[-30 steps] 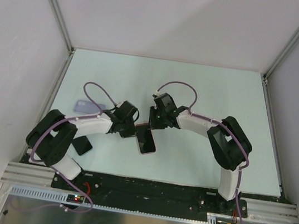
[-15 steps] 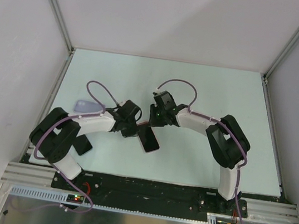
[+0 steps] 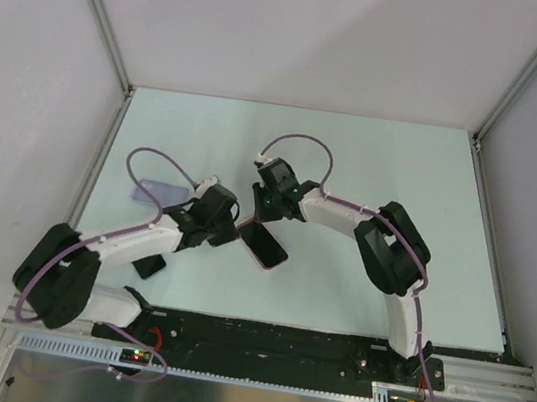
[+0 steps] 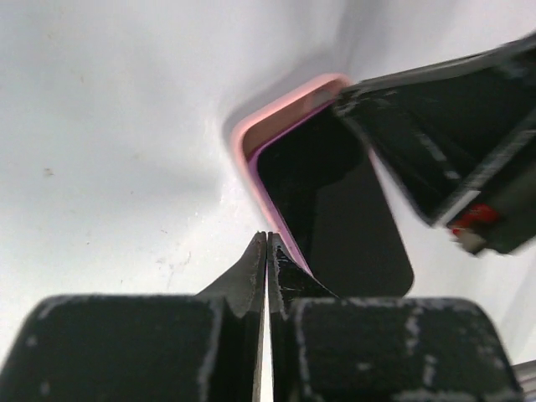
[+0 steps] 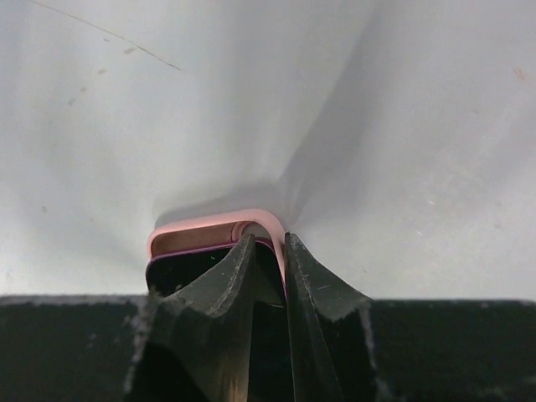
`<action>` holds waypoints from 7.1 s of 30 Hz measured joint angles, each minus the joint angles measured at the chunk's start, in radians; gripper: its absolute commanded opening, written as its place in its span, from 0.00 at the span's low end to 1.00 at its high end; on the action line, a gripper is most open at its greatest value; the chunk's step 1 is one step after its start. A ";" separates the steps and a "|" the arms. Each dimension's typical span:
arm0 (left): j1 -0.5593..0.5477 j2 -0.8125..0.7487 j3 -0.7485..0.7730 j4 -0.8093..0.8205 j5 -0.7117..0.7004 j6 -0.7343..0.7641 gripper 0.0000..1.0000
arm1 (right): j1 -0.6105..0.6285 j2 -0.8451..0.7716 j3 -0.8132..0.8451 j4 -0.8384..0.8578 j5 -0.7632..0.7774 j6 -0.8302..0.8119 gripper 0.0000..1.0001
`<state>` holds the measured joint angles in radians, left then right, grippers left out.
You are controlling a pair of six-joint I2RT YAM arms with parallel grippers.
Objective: Put the phone into the phone case
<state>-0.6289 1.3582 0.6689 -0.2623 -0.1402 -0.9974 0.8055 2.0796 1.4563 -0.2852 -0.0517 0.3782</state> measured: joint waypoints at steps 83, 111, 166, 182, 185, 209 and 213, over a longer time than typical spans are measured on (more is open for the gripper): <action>-0.027 -0.071 -0.143 0.136 0.004 0.047 0.66 | -0.126 -0.402 -0.694 0.474 -0.196 0.536 0.80; -0.054 -0.088 -0.102 0.035 0.042 0.108 0.25 | -0.166 -0.416 -0.690 0.365 -0.377 0.414 0.42; -0.051 -0.277 -0.205 0.060 0.057 0.071 0.21 | -0.178 -0.229 -0.743 0.883 -0.612 0.722 0.00; -0.007 -0.360 -0.235 -0.077 0.006 0.056 0.13 | -0.184 -0.210 -0.770 0.963 -0.630 0.750 0.00; -0.007 -0.347 -0.233 -0.081 0.013 0.056 0.11 | -0.186 -0.209 -0.772 0.964 -0.629 0.746 0.00; -0.006 -0.177 -0.165 0.000 0.043 0.062 0.02 | -0.181 -0.214 -0.771 0.934 -0.583 0.630 0.00; -0.005 -0.182 -0.179 0.014 0.046 0.061 0.02 | -0.174 -0.223 -0.771 0.922 -0.563 0.607 0.00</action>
<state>-0.6342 1.1767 0.4904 -0.2478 -0.0944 -0.9367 0.6319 1.8565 0.6849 0.6373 -0.6151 0.9848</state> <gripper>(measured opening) 0.026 0.085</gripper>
